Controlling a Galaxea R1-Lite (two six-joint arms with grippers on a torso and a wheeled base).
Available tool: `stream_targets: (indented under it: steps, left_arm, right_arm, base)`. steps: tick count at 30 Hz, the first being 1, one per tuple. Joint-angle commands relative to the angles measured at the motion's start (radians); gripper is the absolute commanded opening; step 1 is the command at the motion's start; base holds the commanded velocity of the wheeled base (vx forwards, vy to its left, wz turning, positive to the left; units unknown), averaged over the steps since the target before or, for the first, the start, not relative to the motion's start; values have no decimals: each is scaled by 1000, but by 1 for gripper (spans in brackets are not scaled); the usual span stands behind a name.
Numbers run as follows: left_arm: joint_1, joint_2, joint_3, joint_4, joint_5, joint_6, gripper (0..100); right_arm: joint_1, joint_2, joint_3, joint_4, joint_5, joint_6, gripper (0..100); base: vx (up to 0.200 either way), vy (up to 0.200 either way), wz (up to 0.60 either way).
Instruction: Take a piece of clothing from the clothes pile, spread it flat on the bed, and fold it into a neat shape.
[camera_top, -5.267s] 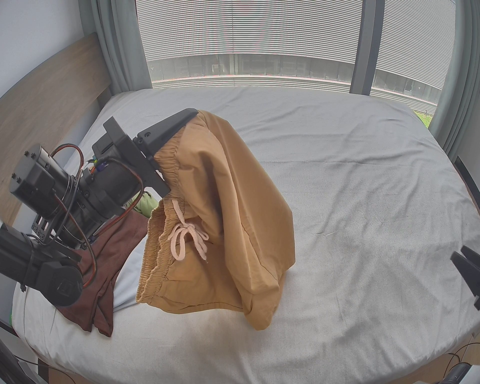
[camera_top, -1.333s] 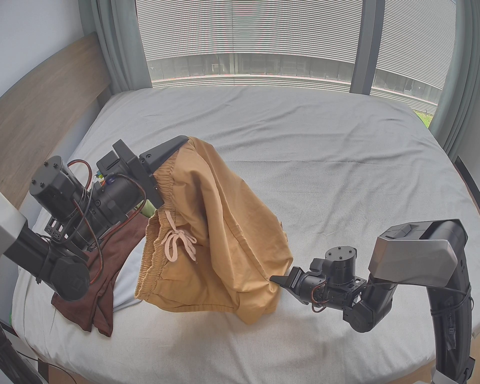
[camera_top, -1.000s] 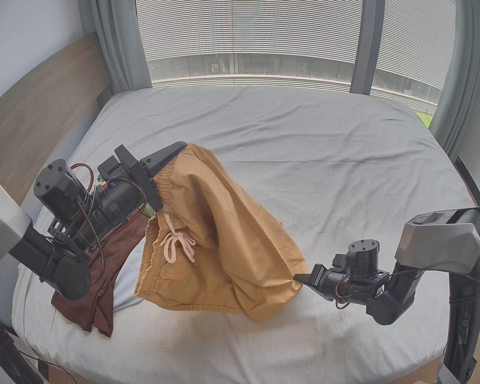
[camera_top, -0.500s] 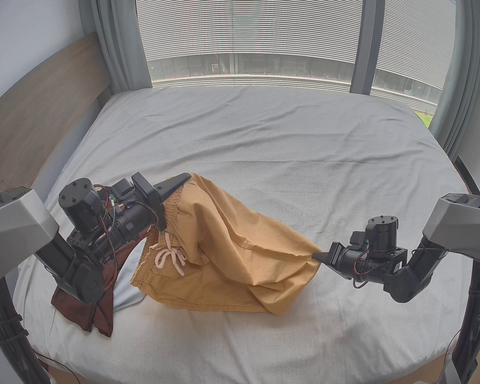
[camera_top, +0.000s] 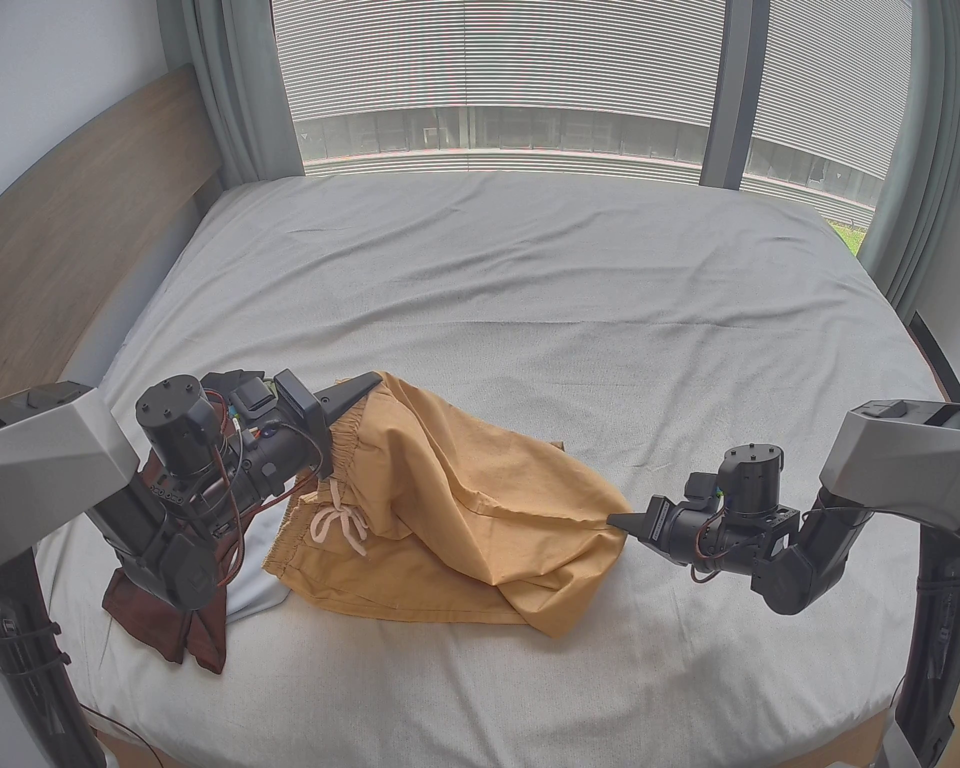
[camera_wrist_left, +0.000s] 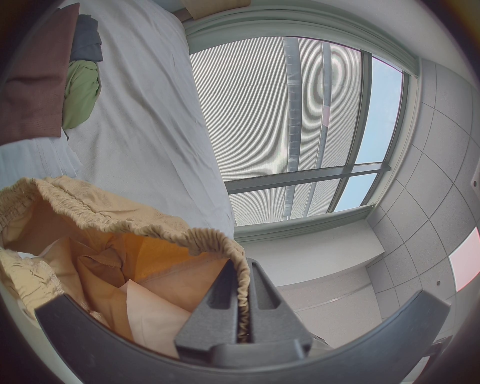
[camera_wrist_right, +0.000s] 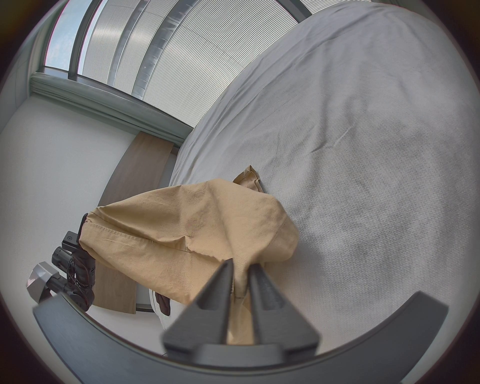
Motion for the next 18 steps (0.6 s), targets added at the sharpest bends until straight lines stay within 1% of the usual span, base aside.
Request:
stream_targets:
  steps: [1,4,9,14,18]
  left_arm:
    - [10,4,-5,0,1,-1,0]
    - [29,0,-14,0,1,-2,0]
    - [50,0,-24,0,-1,-4,0]
    - [55,0,-28,0,-1,-7,0]
    - [61,0,-37,0,-1,-10,0]
  right_arm:
    - [6,74,-11,-42,4,3,100]
    - [7,119,-28,-73,4,4,100]
    - [7,140,-46,-72,4,4,100]
    - [13,160,-54,-65,4,4,100]
    - [13,200,-94,-62,1,6,100]
  base:
    - [0,0,0]
    - [0,0,0]
    - [0,0,0]
    - [0,0,0]
    - [0,0,0]
